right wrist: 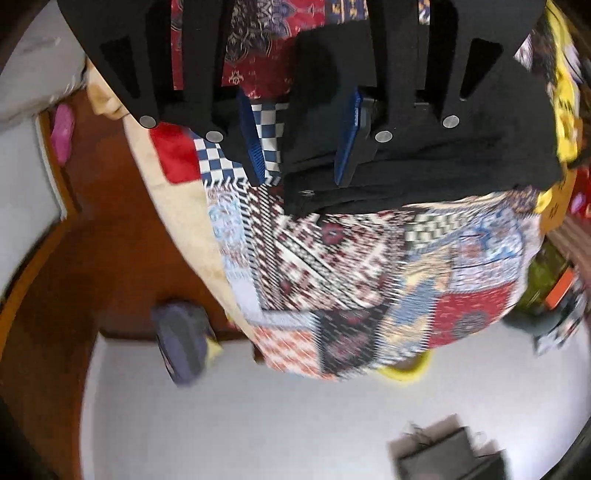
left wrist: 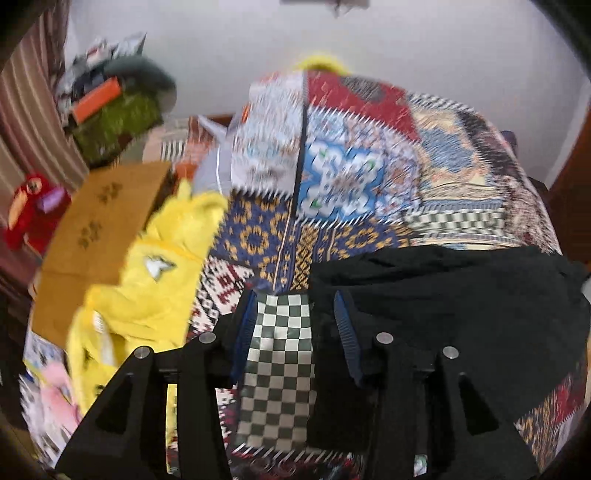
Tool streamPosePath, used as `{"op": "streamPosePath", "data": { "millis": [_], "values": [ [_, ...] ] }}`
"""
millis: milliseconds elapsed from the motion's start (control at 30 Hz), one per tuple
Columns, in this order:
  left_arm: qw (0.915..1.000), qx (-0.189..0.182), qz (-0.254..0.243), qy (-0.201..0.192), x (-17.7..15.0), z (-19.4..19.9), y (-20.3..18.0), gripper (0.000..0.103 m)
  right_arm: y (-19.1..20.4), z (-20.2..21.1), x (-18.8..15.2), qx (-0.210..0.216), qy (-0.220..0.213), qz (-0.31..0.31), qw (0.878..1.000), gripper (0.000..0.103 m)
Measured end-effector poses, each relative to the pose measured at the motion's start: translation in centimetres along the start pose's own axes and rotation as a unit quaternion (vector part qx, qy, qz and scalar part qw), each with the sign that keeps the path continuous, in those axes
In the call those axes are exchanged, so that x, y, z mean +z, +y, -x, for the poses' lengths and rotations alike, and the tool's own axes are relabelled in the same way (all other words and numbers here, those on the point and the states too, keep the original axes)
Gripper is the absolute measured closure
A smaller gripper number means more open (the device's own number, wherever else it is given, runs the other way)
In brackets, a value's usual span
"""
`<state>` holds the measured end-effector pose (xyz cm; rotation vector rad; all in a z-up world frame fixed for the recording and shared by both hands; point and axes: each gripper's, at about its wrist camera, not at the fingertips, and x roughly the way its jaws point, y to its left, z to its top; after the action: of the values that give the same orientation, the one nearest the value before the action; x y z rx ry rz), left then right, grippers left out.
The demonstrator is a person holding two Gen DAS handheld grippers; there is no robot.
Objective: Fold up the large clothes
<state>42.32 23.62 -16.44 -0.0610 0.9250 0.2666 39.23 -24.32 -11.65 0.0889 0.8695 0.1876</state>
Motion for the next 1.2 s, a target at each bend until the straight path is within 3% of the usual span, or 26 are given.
{"op": "streamPosePath", "data": {
  "millis": [133, 267, 400, 533, 700, 800, 1067, 1200],
  "values": [
    [0.9983, -0.026, -0.044, -0.028, -0.6, 3.4, -2.7, 0.057, 4.3, 2.6, -0.8, 0.033, -0.032, 0.053, 0.998, 0.059],
    [0.9931, -0.060, -0.091, -0.043, -1.9, 5.2, -7.3, 0.056, 8.6, 2.5, -1.6, 0.079, -0.039, 0.085, 0.992, 0.057],
    [0.9885, -0.090, -0.114, -0.042, -2.8, 4.6, -11.4, 0.055, 12.9, 0.2, -3.3, 0.115, -0.021, 0.114, 0.987, 0.056],
    [0.9892, -0.080, -0.118, -0.034, -3.2, 1.6, -14.2, 0.055, 15.1, -4.0, -4.8, 0.099, 0.012, 0.131, 0.986, 0.056],
    [0.9922, -0.066, -0.099, -0.037, -2.9, -1.8, -14.6, 0.050, 14.4, -7.5, -5.5, 0.089, 0.012, 0.106, 0.990, 0.041],
    [0.9923, -0.066, -0.096, -0.041, -3.0, -2.4, -14.4, 0.048, 14.3, -7.5, -5.4, 0.089, 0.016, 0.110, 0.990, 0.039],
    [0.9929, -0.061, -0.095, -0.037, -4.0, 0.3, -12.9, 0.048, 14.2, -5.2, -5.9, 0.085, 0.032, 0.101, 0.991, 0.039],
    [0.9951, -0.065, -0.064, -0.038, -5.2, 2.9, -10.5, 0.037, 14.2, -3.3, -6.2, 0.085, 0.036, 0.101, 0.991, 0.039]
  ]
}}
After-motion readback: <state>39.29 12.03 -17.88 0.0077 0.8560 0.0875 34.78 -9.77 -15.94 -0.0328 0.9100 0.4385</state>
